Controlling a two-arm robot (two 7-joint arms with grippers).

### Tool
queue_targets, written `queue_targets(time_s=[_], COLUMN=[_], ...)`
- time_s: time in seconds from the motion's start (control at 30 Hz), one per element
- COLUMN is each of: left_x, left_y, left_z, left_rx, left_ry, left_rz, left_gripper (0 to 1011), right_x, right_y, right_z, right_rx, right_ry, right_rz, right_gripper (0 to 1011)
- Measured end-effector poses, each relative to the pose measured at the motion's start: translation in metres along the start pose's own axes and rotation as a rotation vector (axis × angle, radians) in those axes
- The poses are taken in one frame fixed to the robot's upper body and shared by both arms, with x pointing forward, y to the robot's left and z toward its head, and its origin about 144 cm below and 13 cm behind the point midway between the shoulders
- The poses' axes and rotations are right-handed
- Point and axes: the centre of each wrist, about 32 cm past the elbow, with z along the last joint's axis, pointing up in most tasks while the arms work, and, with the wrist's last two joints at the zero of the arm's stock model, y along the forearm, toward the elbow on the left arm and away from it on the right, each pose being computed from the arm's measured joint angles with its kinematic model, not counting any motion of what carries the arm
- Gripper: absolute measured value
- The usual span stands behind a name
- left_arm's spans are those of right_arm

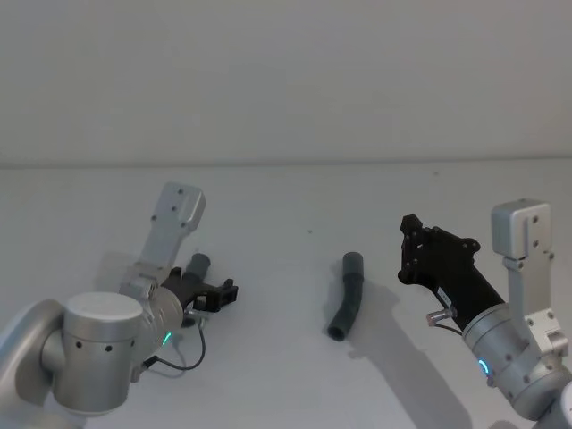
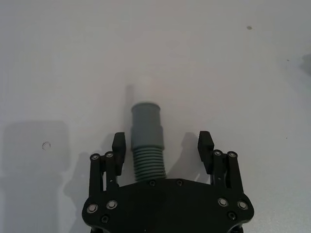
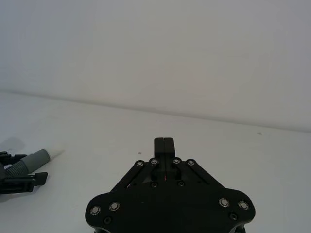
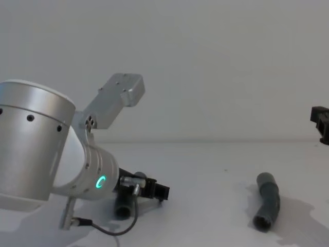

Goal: Use both hands to pick up one end of the pipe from the table, align the ends, and insert them.

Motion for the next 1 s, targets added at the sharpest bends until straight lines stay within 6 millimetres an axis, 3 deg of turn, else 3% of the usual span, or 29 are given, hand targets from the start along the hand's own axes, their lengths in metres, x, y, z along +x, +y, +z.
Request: queue_targets(time_s=[0.2, 0.63, 0.87, 1.0], left_x=[-0.0001, 0.001, 0.0012, 0.0012], left_y=[0.0005, 0.0022, 0.0025, 0.0027], left_z=[-0.0023, -0.0055, -0.0063, -0.0064], left_rx=[-0.003, -0.013, -0.017, -0.018], left_ry=[0.011, 0.017, 0.017, 0.018], left_rz=[0.001, 0.006, 0.007, 0.006], left_gripper=[743, 599, 367, 329], right_x=[0.0, 0.0, 0.0, 0.0], right_y=[0.0, 0.0, 0.0, 0.0], right_z=[0.0, 0.0, 0.0, 0.0], right_rx=[0.0, 0.0, 0.0, 0.0], right_ry=[0.0, 0.0, 0.0, 0.0], right_rz=[0.0, 0.0, 0.0, 0.0], right_gripper=[0, 0, 0, 0])
